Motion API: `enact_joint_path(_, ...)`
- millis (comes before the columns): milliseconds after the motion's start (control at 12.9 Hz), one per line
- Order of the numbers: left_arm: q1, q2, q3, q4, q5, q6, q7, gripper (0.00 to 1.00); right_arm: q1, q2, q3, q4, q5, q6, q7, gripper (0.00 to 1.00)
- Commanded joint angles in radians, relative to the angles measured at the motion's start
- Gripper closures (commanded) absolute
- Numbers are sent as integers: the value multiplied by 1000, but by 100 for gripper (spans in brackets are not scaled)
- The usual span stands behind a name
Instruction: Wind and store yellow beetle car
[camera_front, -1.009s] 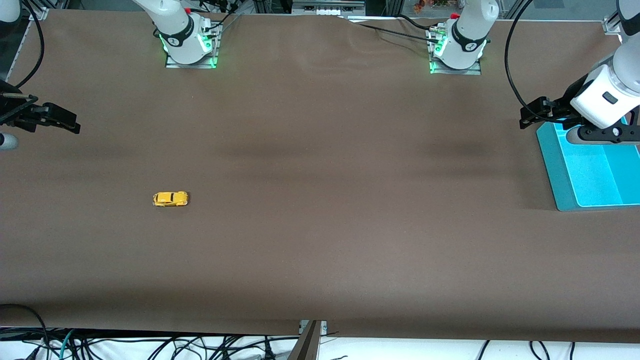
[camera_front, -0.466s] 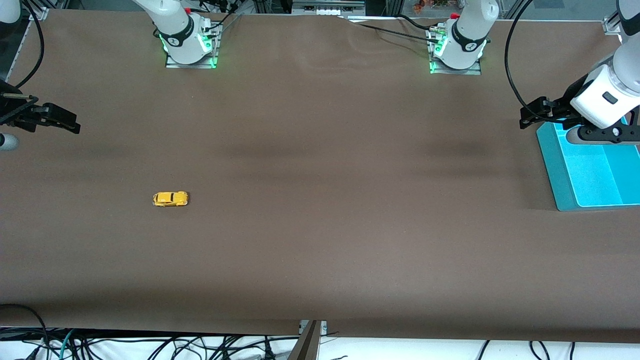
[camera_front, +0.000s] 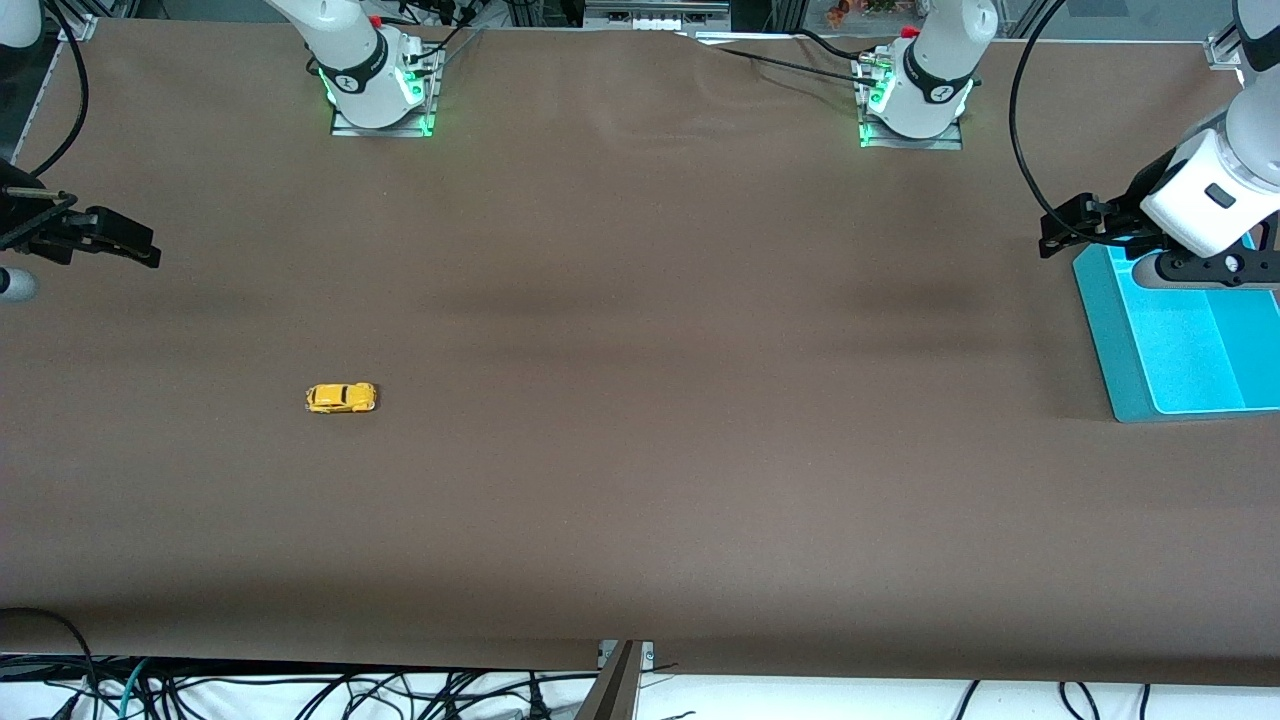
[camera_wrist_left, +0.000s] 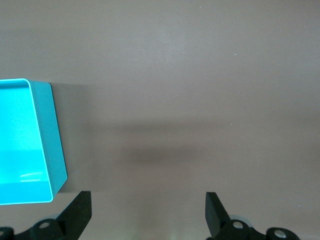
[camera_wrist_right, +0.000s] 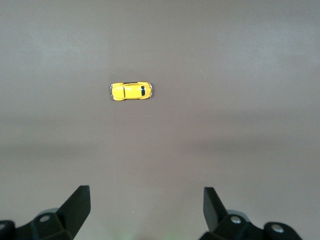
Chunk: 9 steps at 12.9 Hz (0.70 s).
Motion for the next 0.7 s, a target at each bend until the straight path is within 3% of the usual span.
enact_joint_path(0, -5, 12, 3, 29, 8, -22, 13, 0, -5, -4, 9, 0, -4, -13, 6, 0)
enact_joint_path(621, -5, 12, 5, 29, 8, -23, 13, 0, 194, 59, 12, -1, -1, -8, 12, 0)
